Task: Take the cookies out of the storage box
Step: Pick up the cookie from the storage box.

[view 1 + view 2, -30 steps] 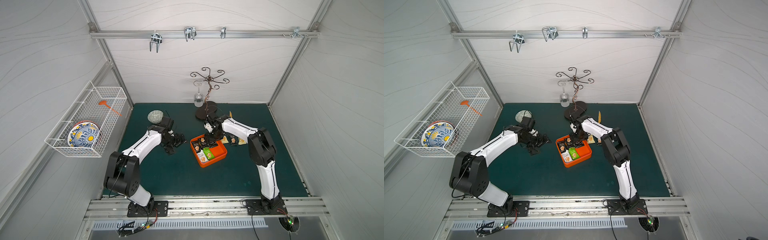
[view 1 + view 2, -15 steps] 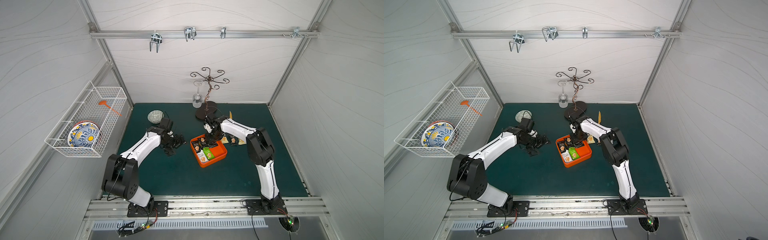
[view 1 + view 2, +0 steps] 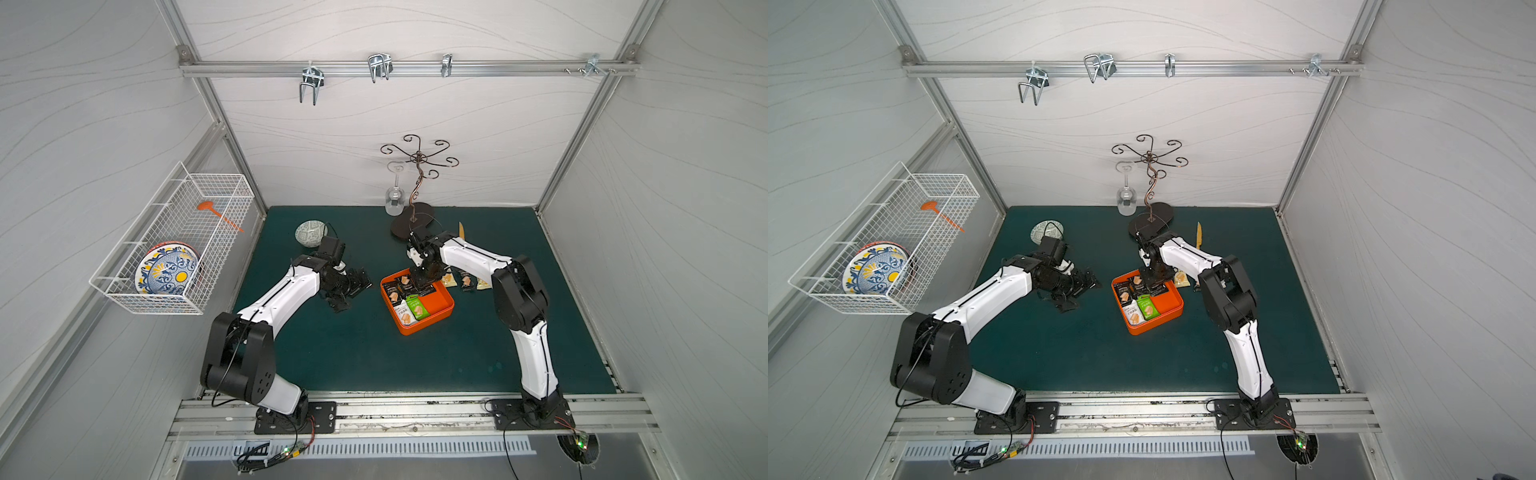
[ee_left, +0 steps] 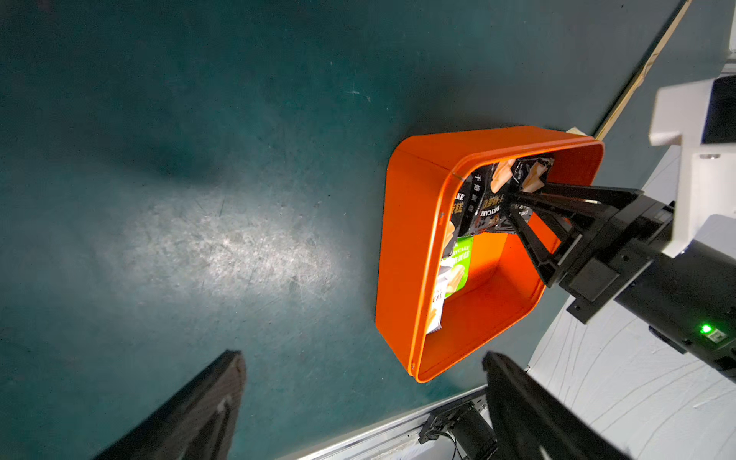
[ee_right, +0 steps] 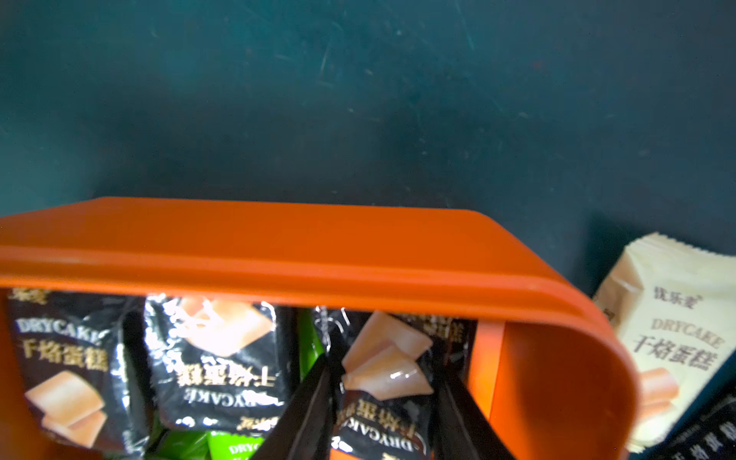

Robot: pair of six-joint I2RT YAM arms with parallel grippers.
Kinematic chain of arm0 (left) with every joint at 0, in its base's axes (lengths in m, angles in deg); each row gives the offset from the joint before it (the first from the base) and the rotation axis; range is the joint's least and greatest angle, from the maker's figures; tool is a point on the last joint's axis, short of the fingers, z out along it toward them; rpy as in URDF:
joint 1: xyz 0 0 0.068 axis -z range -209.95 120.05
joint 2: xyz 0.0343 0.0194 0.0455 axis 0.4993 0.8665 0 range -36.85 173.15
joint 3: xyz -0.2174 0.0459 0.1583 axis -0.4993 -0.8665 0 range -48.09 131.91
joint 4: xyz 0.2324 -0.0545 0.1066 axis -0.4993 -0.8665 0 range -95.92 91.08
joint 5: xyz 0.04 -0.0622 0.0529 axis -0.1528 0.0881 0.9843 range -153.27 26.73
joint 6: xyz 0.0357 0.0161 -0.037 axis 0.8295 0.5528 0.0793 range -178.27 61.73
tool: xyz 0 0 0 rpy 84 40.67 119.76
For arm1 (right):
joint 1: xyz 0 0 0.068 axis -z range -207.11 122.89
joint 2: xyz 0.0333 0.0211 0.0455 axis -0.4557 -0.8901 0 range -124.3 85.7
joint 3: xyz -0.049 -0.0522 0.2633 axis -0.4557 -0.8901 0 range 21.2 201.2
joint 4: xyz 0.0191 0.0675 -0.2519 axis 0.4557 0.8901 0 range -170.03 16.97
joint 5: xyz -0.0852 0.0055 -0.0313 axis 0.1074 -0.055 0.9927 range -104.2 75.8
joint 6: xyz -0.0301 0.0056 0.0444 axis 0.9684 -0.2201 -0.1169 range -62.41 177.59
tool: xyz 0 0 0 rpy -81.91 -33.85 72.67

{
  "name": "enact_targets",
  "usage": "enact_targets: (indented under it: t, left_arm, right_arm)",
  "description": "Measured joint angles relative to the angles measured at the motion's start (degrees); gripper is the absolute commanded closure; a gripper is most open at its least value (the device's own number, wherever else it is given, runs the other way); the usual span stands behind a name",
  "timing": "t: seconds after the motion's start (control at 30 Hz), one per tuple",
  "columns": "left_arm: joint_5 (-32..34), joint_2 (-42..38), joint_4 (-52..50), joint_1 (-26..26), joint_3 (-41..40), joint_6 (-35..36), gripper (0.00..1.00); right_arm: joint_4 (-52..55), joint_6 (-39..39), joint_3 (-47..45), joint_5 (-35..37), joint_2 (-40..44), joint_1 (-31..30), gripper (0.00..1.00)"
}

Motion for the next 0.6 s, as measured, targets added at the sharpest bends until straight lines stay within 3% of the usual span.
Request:
enact_targets:
  t: [0.6]
  left_arm:
    - [0.0, -2.3, 2.1, 0.0, -2.7, -1.4, 0.03]
  right_arm:
    - [0.4, -0.8, -3.3, -1.5, 6.4, -0.1, 0.63]
